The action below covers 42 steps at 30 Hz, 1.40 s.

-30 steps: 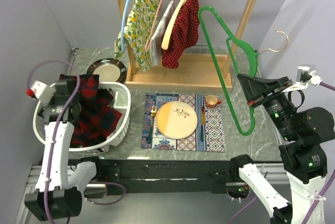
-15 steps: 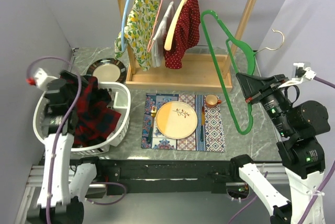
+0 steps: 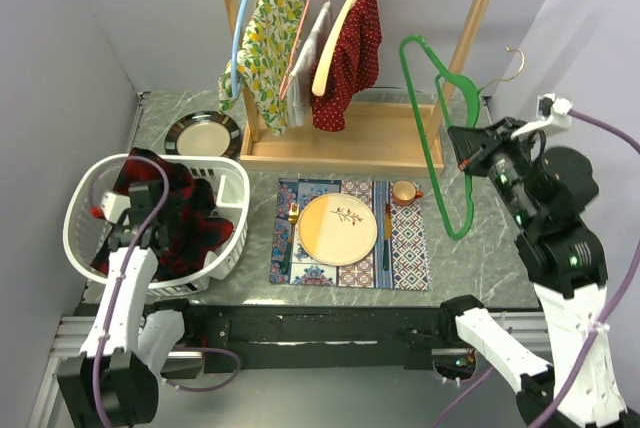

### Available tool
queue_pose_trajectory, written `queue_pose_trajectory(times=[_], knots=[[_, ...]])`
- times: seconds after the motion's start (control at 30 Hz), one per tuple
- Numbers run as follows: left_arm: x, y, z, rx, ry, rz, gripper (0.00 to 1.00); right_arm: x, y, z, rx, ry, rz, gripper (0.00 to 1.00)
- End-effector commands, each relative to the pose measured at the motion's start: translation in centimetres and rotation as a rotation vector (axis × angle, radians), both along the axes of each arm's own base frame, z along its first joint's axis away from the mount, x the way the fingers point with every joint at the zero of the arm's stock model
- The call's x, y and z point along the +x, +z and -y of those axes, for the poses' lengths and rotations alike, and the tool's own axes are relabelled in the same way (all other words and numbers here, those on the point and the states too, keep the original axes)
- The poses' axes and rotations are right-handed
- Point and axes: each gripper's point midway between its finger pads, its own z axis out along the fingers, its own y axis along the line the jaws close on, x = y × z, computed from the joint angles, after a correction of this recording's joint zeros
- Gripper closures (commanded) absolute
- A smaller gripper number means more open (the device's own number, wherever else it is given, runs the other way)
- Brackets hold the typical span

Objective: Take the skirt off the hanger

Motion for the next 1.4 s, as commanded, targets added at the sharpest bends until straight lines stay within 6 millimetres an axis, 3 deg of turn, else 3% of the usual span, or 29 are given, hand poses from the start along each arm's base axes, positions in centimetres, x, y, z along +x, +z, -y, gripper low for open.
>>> queue_pose_trajectory(times=[0.0, 0.03, 0.1, 0.13, 0.23, 0.33, 0.37, 0.4, 0.47, 0.5, 0.53, 0.6, 0.67, 0.7, 0.83, 0.9, 0.93, 1.0, 1.17, 1.37], knots=[[0.5, 9.9, -2.1, 0.111, 0.077, 0.222, 0.06, 1.7, 2.4, 2.2, -0.032, -0.136, 0.036, 1.00], [0.7, 12.9, -2.2, 0.154, 0.042, 0.277, 0.03, 2.0, 3.1, 2.4, -0.033, -0.152, 0.043, 1.00], [1.2, 16.0, -1.5, 0.210, -0.050, 0.348, 0.03, 3.8, 2.6, 2.4, -0.065, -0.174, 0.012, 1.00], [1.7, 18.2, -0.8, 0.259, -0.144, 0.391, 0.03, 4.1, 3.4, 2.3, -0.071, -0.169, 0.027, 1.00], [2.2, 20.9, 0.8, 0.347, -0.314, 0.442, 0.03, 6.2, 3.7, 1.4, -0.124, -0.138, 0.033, 1.00], [2.7, 21.6, 1.9, 0.431, -0.457, 0.453, 0.03, 8.1, 4.4, 0.4, -0.177, -0.095, 0.067, 1.00], [3.0, 22.0, 3.2, 0.434, -0.542, 0.488, 0.03, 8.6, 4.9, 0.3, -0.201, -0.094, 0.088, 1.00], [3.2, 21.4, 3.7, 0.443, -0.584, 0.483, 0.03, 9.8, 4.4, 0.1, -0.218, -0.093, 0.072, 1.00], [3.5, 21.1, 5.4, 0.418, -0.679, 0.512, 0.03, 10.7, 5.6, 0.3, -0.249, -0.112, 0.096, 1.00], [3.5, 20.2, 6.3, 0.420, -0.734, 0.506, 0.03, 12.2, 4.8, 0.1, -0.272, -0.112, 0.070, 1.00], [3.4, 20.0, 7.0, 0.425, -0.769, 0.517, 0.03, 12.5, 5.9, 0.3, -0.291, -0.123, 0.093, 1.00], [3.1, 19.8, 8.5, 0.458, -0.839, 0.554, 0.03, 14.2, 5.6, -0.1, -0.312, -0.124, 0.084, 1.00], [2.7, 19.8, 9.0, 0.478, -0.860, 0.578, 0.03, 15.2, 6.5, -0.1, -0.330, -0.136, 0.116, 1.00], [2.6, 19.4, 10.5, 0.473, -0.919, 0.599, 0.03, 16.2, 6.1, -0.2, -0.340, -0.142, 0.109, 1.00], [2.0, 19.0, 12.2, 0.458, -1.011, 0.650, 0.03, 18.3, 7.1, -0.3, -0.363, -0.165, 0.152, 1.00], [1.7, 19.3, 12.4, 0.449, -1.018, 0.655, 0.03, 20.0, 6.6, -0.2, -0.377, -0.190, 0.138, 1.00], [1.5, 19.4, 12.7, 0.443, -1.029, 0.676, 0.03, 20.1, 7.6, 0.0, -0.382, -0.204, 0.159, 1.00], [1.0, 19.3, 12.9, 0.435, -1.037, 0.695, 0.03, 21.7, 6.9, 0.1, -0.398, -0.225, 0.141, 1.00], [0.7, 19.0, 12.9, 0.452, -1.035, 0.673, 0.03, 23.6, 8.0, 0.3, -0.398, -0.271, 0.181, 1.00], [0.5, 19.0, 12.9, 0.455, -1.035, 0.676, 0.03, 27.1, 6.7, 1.0, -0.434, -0.332, 0.174, 1.00]])
